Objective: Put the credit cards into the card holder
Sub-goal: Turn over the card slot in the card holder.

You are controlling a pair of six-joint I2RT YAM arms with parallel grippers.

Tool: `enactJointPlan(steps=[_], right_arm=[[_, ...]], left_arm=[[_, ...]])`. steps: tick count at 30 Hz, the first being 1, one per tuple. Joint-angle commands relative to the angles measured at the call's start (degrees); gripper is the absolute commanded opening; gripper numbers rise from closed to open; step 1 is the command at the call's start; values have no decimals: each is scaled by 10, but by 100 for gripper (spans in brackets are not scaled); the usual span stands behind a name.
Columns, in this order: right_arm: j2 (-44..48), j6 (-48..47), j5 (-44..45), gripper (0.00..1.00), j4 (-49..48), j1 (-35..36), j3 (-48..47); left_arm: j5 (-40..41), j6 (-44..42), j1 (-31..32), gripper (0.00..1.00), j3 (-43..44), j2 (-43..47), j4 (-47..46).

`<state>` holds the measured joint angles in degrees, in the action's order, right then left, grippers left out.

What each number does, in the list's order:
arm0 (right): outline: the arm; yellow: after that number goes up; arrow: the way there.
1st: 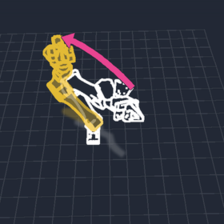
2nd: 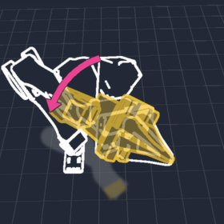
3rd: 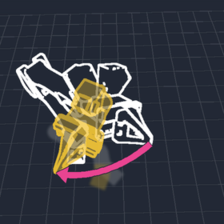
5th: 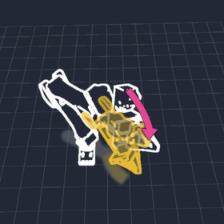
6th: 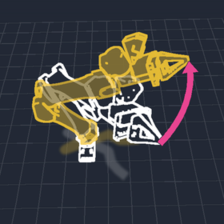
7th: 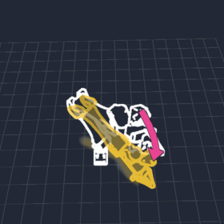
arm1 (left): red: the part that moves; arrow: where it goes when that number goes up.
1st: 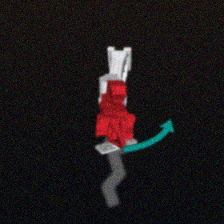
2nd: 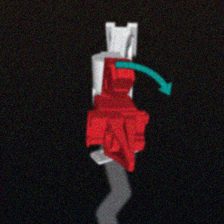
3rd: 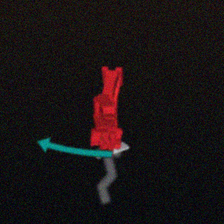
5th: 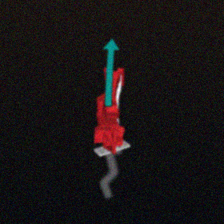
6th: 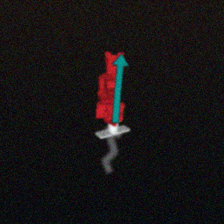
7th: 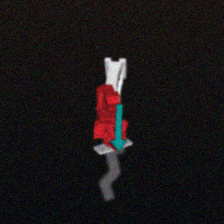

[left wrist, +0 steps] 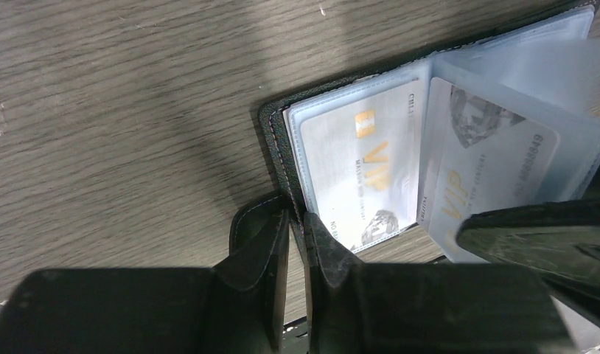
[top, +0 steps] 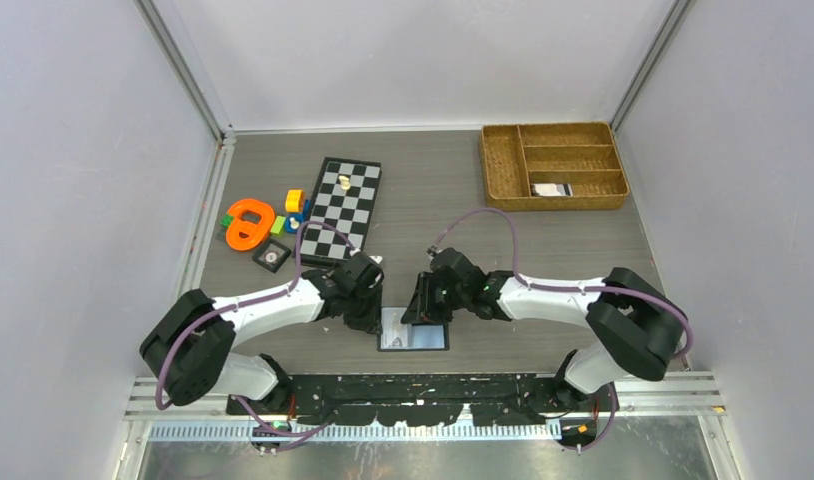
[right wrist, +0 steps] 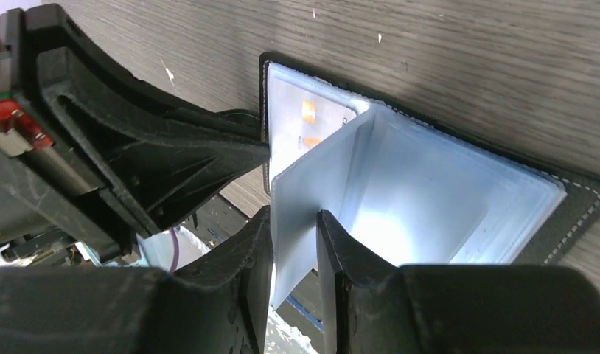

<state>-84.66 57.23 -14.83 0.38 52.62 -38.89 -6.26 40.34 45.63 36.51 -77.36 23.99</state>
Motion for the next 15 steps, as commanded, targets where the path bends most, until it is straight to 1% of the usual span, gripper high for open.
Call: enactJointPlan(steps=[1,4,9,15], right_arm=[[-27,-13,-6,33,-22,8,-36],[-41,-16,-8,36,-26,11,-49],[-71,-21,-15,41,-31,16,-76],[-84,-32,-13,49,-22,18,-109]], left_arm=[[6,8,-1,15,-12,13,-20],[21,8,-1,17,-18,31,-10],[34,6,-1,29,-29,65,7],[58,7,-4,37,-46,120,60]])
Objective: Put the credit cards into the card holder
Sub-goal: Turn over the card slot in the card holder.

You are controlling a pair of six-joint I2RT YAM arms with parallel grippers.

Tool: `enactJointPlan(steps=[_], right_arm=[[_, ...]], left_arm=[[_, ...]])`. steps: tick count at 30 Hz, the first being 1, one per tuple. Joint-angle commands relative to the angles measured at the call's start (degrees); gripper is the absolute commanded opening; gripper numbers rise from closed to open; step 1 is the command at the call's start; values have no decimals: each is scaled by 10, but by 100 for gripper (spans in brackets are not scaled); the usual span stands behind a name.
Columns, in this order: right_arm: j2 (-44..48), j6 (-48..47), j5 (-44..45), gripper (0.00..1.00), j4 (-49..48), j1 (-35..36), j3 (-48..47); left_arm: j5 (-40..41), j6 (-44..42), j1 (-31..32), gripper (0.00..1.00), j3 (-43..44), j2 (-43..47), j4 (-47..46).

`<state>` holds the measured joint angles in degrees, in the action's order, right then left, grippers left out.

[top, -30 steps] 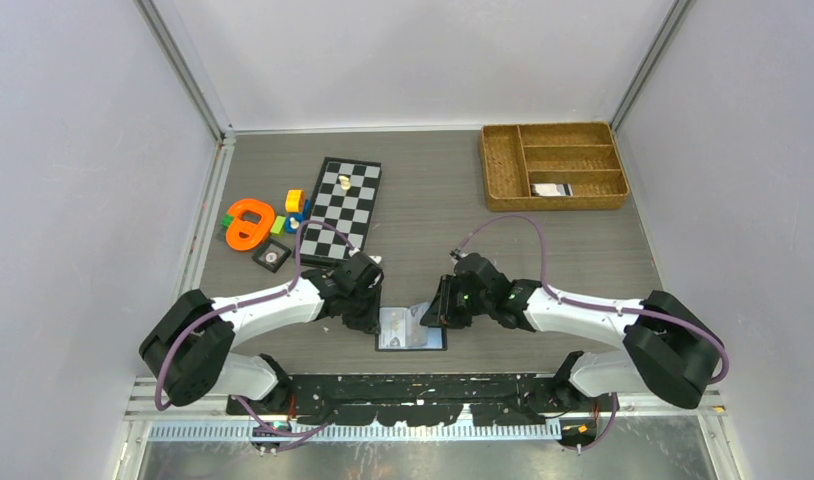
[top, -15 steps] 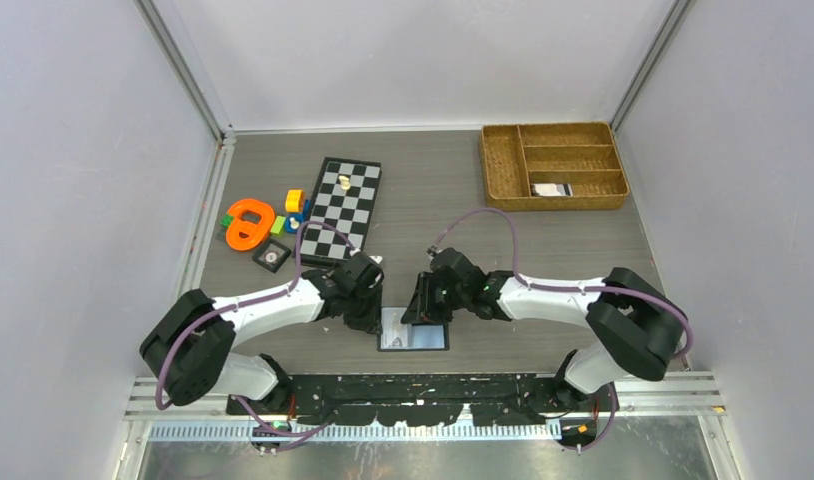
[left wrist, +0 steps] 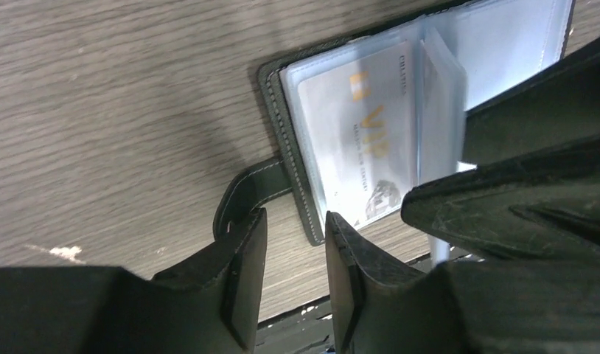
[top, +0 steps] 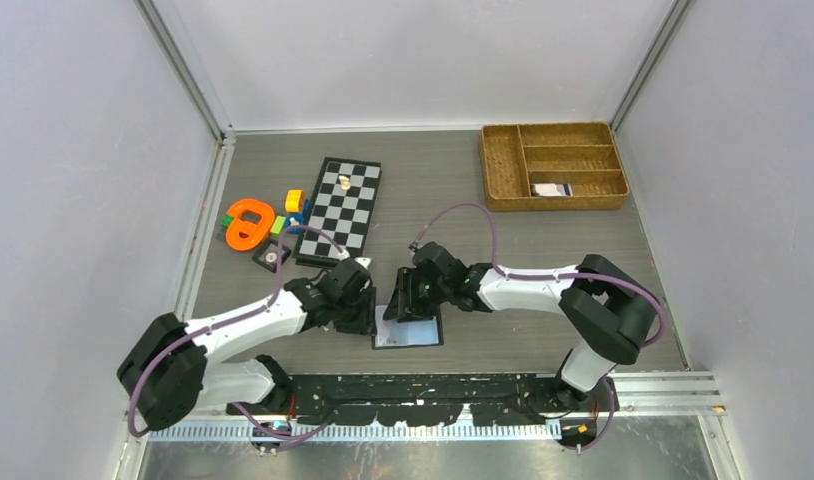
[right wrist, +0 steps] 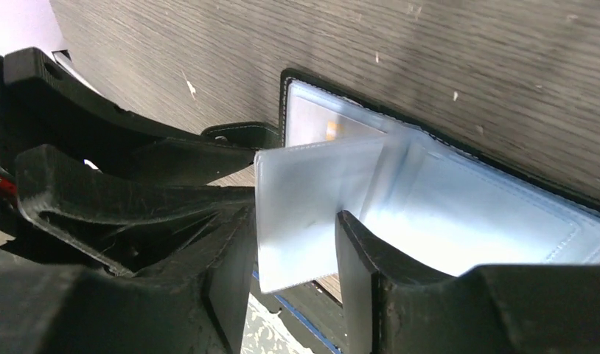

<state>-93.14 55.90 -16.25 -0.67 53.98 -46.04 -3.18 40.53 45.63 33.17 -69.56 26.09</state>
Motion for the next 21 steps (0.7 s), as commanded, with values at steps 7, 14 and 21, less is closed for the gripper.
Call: enactJointPlan(steps=[7,14,21], right_arm=[[7,-45,30,54,34,4,-96],[57,-106,154,57,159,-9,-150],[138,-177,278,68,322,-143,-192]], left_arm=[[58,9,-11,47,-13,120,103],[45,-4,-38,65,17,149,109],[-38,-79,-127,83,107,96,115]])
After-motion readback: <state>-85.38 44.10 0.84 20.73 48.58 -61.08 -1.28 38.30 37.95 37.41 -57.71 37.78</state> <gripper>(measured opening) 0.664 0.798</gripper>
